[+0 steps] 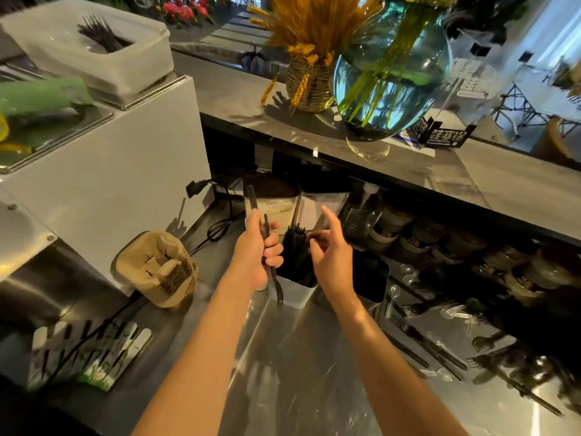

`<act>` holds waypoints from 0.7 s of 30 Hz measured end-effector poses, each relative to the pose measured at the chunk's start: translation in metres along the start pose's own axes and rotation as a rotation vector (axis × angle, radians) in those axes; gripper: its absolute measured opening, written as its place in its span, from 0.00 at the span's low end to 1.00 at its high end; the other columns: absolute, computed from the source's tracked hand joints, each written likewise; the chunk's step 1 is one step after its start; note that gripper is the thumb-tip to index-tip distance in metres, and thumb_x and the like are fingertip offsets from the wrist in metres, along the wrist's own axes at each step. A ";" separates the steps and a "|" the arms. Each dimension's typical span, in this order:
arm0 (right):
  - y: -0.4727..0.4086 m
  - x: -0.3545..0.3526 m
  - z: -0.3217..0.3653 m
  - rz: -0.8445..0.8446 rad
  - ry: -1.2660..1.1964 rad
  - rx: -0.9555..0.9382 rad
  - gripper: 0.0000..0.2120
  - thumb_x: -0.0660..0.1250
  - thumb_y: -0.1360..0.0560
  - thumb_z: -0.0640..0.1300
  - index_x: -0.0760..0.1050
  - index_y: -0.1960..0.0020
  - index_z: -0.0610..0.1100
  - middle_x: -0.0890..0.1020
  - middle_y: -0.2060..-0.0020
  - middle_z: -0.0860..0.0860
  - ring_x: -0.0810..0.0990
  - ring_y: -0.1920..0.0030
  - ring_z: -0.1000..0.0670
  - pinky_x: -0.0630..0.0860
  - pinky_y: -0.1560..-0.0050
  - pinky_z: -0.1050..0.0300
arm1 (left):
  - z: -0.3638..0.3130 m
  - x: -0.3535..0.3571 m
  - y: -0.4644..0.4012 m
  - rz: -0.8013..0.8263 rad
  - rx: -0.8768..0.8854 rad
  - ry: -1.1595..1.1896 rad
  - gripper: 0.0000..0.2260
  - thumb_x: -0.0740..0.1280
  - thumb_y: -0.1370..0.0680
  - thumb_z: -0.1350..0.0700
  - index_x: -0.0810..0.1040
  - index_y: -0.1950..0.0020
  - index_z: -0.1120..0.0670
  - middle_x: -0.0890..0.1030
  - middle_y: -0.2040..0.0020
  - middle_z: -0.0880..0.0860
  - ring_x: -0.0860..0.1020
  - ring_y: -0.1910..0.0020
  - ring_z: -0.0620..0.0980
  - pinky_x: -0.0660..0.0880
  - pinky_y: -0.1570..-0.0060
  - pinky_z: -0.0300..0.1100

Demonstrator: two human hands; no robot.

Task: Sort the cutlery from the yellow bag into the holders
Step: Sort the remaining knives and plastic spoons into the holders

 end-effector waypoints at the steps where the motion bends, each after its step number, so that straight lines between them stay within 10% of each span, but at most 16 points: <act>1: 0.001 0.005 0.000 0.028 0.047 -0.020 0.25 0.67 0.21 0.34 0.69 0.26 0.45 0.81 0.53 0.55 0.81 0.53 0.57 0.78 0.51 0.67 | 0.001 0.002 0.000 0.016 -0.012 0.033 0.22 0.54 0.17 0.39 0.73 0.54 0.56 0.61 0.73 0.47 0.58 0.80 0.43 0.55 0.83 0.35; 6: 0.000 -0.001 -0.015 -0.103 0.027 0.113 0.09 0.65 0.19 0.43 0.82 0.44 0.42 0.84 0.49 0.50 0.81 0.47 0.53 0.78 0.43 0.47 | 0.000 0.010 0.001 0.070 0.042 0.136 0.13 0.56 0.15 0.50 0.72 0.52 0.56 0.67 0.70 0.49 0.63 0.77 0.43 0.61 0.80 0.35; 14: 0.016 0.015 0.011 0.222 -0.514 0.518 0.20 0.58 0.16 0.53 0.82 0.46 0.39 0.85 0.58 0.42 0.84 0.62 0.47 0.82 0.61 0.53 | -0.027 0.016 -0.002 -0.051 0.285 0.349 0.06 0.57 0.15 0.59 0.72 0.48 0.56 0.76 0.66 0.50 0.74 0.68 0.47 0.74 0.64 0.40; 21: 0.012 0.007 0.015 0.139 -0.444 0.366 0.08 0.70 0.23 0.37 0.84 0.45 0.38 0.84 0.63 0.42 0.79 0.67 0.51 0.76 0.66 0.59 | -0.032 0.016 0.006 -0.011 0.270 0.410 0.10 0.54 0.14 0.61 0.72 0.37 0.59 0.82 0.46 0.59 0.85 0.52 0.53 0.82 0.55 0.47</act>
Point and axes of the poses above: each hand's wrist, its own y-axis away from the middle knuckle, its own x-axis out of the palm, z = x × y, the point moved 8 cm from there along -y, towards the middle knuckle
